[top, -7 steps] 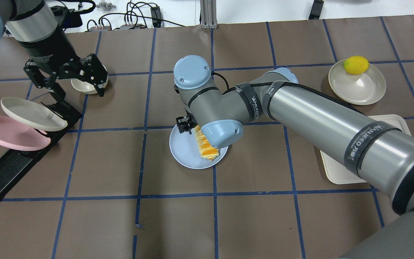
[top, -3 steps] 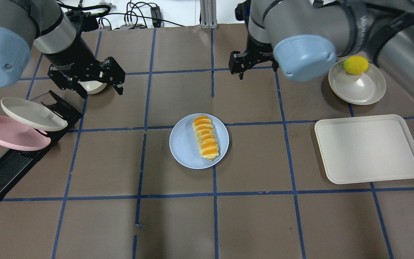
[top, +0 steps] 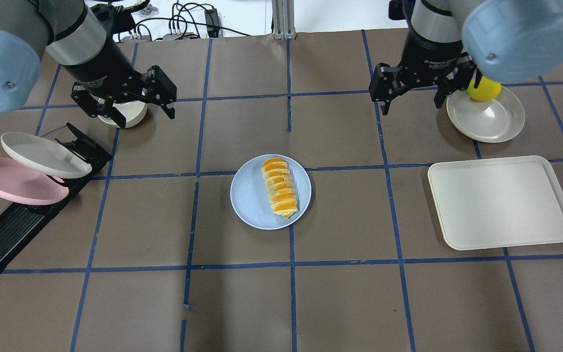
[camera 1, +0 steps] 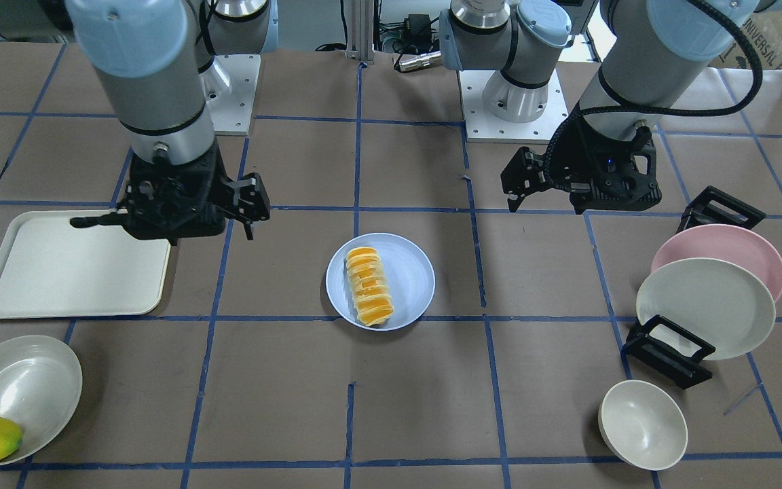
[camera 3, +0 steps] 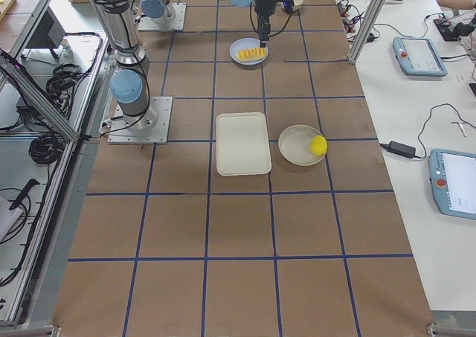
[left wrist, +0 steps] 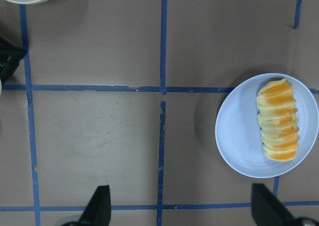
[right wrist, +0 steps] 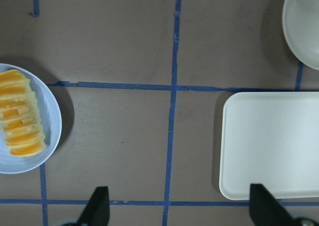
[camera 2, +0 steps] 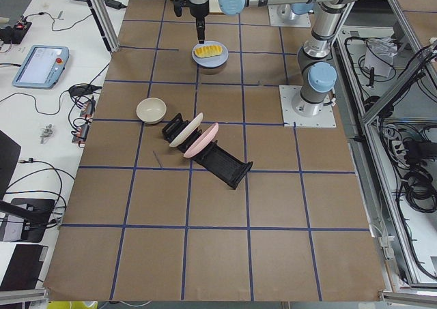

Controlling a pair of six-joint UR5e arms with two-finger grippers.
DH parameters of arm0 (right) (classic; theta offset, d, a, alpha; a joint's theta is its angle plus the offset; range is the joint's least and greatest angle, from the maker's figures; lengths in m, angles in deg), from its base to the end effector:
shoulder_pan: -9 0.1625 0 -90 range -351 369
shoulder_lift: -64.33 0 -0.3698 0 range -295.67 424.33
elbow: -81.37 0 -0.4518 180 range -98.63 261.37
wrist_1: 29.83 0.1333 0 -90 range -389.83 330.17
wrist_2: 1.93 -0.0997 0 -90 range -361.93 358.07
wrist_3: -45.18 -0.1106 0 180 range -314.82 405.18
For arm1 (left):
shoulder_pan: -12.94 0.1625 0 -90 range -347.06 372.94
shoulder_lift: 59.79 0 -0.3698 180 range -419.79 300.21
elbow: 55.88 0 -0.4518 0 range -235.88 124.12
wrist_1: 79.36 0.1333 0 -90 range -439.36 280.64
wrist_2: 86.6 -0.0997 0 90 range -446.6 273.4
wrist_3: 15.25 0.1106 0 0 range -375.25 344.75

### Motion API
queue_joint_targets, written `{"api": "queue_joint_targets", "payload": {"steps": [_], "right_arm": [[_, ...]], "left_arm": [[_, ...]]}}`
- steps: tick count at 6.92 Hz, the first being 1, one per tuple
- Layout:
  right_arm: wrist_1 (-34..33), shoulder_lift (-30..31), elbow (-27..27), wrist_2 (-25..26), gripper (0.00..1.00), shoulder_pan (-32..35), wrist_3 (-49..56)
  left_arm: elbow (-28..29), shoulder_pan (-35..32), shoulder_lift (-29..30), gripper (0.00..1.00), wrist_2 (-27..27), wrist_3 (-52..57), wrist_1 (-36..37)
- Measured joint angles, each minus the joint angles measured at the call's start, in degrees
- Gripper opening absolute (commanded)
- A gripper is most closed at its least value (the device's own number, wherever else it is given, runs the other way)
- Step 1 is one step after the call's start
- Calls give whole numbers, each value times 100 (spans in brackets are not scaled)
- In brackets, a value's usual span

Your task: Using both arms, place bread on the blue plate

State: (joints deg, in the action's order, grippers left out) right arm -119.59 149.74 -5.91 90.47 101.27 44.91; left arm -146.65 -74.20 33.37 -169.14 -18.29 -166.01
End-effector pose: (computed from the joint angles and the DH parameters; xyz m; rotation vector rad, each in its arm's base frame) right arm 0.1514 -0.5712 0.4023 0.0553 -3.0979 -0.0556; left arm -0.1190 -0.5764 0.3901 0.1560 -3.0073 -0.0156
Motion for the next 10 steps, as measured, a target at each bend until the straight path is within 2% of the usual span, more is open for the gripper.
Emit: {"api": "queue_joint_targets", "payload": {"steps": [1, 4, 10], "right_arm": [[59, 103, 35, -2, 100, -153, 3], [-551, 231, 5, -16, 100, -238, 53], [-601, 256, -16, 17, 100, -251, 92]], "left_arm": [[-42, -3, -53, 100, 87, -68, 4], [-207, -5, -228, 100, -3, 237, -19], [-348, 62, -316, 100, -216, 687, 136]]}}
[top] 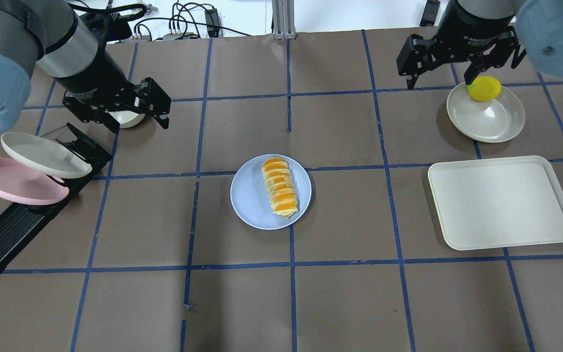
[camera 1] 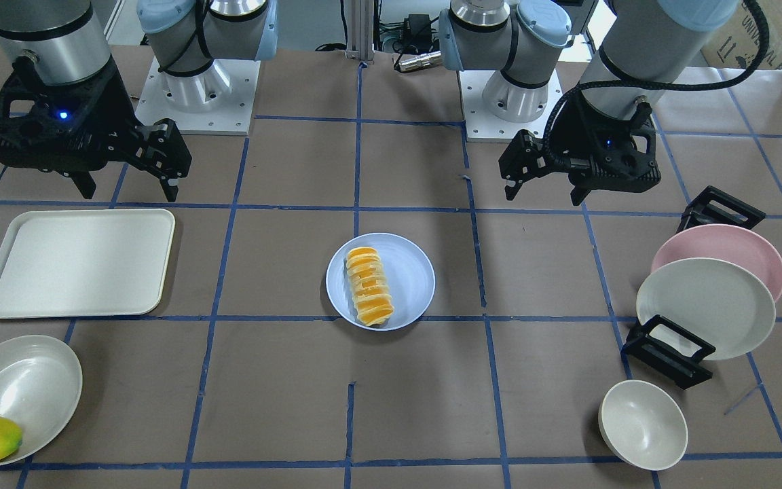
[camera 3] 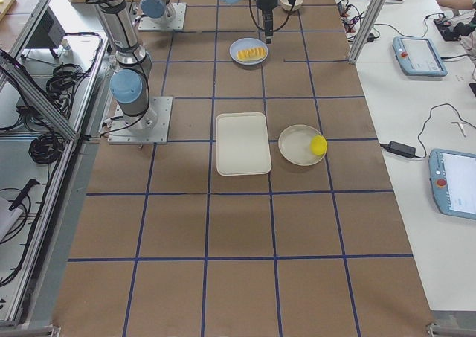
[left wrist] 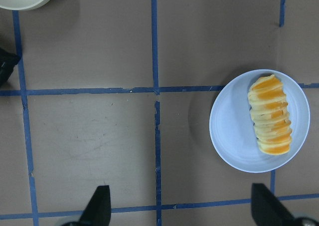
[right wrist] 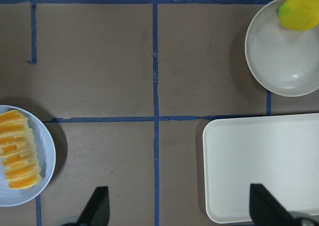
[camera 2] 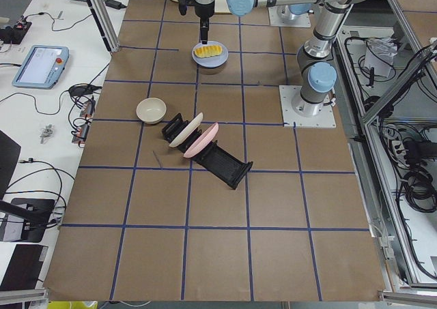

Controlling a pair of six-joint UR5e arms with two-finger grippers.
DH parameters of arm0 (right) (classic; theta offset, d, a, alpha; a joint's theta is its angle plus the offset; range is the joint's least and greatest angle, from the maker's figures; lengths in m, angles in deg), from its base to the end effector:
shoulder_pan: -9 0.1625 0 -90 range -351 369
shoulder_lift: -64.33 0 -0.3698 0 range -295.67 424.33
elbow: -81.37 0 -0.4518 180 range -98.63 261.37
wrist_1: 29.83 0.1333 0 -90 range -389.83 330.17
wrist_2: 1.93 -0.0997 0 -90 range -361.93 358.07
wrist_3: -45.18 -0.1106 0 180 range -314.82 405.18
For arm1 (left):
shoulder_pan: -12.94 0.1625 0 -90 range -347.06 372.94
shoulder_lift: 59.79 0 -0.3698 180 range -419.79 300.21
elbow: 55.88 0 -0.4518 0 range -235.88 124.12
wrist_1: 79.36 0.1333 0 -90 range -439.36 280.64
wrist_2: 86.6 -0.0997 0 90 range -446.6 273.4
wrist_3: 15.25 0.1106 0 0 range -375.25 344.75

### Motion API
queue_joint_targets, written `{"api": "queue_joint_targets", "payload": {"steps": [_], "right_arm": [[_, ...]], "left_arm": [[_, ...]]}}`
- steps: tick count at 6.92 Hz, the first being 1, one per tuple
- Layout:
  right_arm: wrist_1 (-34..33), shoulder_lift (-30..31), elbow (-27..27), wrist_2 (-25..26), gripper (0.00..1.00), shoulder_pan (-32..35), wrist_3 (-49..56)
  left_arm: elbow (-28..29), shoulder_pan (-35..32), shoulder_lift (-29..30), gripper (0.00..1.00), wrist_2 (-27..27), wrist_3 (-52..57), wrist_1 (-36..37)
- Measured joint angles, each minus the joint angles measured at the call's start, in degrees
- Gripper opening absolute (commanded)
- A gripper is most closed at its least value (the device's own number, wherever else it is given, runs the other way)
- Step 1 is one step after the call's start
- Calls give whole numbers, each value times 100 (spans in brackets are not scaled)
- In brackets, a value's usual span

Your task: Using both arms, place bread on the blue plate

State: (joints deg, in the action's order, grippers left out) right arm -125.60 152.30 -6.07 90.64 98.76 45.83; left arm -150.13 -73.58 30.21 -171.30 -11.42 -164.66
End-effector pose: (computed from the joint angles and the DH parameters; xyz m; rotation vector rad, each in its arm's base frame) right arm 0.1259 -0.5766 0.4374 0.0072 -3.0913 0.1696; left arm -0.1098 -0.5588 0.3895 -0.0099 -3.0497 0.0210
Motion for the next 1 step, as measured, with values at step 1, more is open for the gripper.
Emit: {"api": "queue_joint_targets", "payload": {"steps": [1], "right_arm": [[-6, -7, -11, 35, 100, -32, 47]], "left_arm": [[-28, 1, -6, 100, -19, 0, -2]]}}
